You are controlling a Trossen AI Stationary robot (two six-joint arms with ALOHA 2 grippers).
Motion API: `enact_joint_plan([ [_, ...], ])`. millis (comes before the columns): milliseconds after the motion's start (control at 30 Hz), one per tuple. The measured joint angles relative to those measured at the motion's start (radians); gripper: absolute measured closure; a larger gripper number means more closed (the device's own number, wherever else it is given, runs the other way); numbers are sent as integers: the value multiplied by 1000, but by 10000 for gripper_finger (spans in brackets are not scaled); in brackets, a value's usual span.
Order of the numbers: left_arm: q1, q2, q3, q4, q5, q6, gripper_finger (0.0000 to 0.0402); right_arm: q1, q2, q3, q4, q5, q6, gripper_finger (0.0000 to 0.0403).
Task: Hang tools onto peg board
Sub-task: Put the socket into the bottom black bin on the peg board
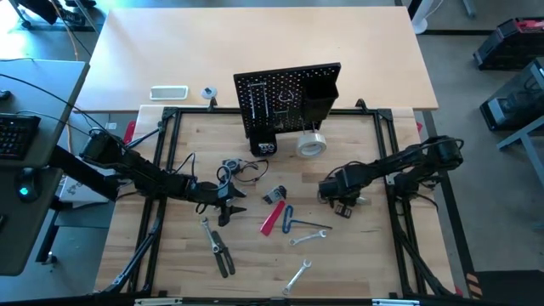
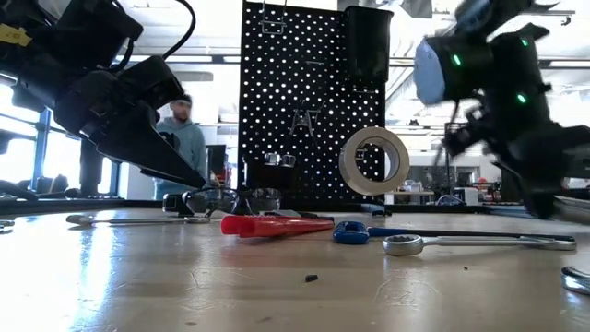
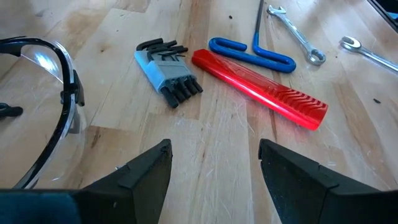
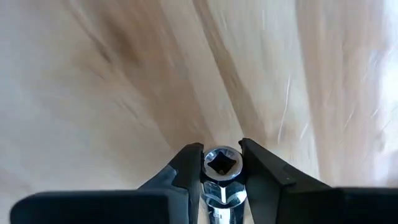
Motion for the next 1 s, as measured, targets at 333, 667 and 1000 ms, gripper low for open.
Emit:
enact_joint_plan([
  [333, 0, 0, 0, -3, -12, 0, 170, 16, -2, 261, 57, 187, -103, 322],
  [667, 0, 0, 0, -5, -58, 32, 170, -14, -2, 400, 347, 360, -292, 322],
  [1000, 0, 0, 0, -18, -102, 81, 170, -67, 46, 375, 814, 363, -476, 322],
])
